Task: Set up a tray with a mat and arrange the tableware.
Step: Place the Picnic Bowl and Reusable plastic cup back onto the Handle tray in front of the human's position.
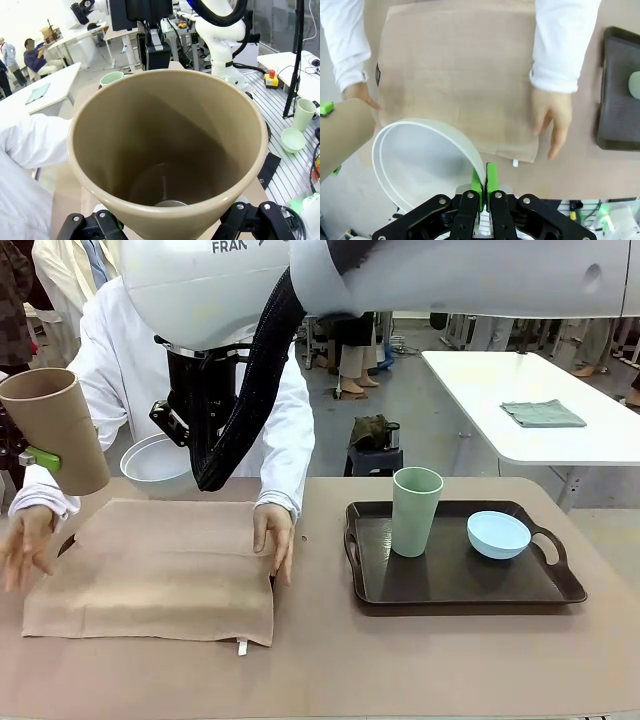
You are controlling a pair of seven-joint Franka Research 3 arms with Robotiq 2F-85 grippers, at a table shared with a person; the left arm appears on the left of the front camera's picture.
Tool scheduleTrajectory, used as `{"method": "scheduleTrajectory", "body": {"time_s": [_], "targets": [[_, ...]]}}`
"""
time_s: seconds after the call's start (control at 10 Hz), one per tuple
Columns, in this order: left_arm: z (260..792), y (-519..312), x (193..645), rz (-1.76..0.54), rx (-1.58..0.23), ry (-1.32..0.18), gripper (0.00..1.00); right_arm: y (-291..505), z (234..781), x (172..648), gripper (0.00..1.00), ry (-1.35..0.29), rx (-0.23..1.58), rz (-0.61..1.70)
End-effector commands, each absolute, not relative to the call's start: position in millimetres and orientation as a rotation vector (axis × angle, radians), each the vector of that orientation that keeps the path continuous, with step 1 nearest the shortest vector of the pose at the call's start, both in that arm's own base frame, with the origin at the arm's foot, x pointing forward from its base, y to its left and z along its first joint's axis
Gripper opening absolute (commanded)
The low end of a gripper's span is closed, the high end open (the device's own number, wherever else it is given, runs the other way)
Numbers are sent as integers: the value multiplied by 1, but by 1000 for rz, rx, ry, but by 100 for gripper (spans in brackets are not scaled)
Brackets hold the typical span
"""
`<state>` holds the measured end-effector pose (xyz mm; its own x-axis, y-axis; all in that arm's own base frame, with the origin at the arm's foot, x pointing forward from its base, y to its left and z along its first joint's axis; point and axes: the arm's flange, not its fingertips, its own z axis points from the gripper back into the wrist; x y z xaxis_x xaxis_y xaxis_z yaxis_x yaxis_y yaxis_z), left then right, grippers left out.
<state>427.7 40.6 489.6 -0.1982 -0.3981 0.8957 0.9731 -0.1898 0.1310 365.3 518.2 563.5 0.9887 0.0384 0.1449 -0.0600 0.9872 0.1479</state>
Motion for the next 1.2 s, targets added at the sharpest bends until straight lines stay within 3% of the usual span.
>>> {"method": "scheduleTrajectory", "body": {"time_s": [0.0,1.1], "targets": [[493,41,429,-1628,-908,-927,64,519,564,366,0,-145,151,56],[493,41,429,-1628,-908,-927,64,519,564,366,0,-145,151,56]]}}
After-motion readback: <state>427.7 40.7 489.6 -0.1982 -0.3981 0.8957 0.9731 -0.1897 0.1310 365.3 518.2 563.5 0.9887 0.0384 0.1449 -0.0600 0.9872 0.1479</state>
